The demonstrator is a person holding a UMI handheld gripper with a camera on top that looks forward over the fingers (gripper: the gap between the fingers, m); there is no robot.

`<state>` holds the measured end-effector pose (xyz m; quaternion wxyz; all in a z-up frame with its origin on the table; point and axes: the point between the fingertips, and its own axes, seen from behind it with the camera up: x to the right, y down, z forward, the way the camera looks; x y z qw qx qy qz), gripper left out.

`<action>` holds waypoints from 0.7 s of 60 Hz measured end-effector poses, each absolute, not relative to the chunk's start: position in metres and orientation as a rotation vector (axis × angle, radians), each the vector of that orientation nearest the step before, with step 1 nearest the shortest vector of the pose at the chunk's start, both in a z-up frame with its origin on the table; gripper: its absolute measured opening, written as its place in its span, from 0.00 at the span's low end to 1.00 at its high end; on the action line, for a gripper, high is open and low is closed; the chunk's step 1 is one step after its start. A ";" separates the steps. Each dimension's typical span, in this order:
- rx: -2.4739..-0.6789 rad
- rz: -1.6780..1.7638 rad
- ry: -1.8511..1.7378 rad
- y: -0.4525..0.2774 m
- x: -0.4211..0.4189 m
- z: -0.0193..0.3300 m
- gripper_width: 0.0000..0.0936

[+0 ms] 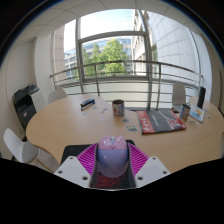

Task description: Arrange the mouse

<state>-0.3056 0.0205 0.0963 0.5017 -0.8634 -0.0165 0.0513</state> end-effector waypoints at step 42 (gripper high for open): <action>-2.191 -0.084 0.066 -0.056 -0.343 0.098 0.90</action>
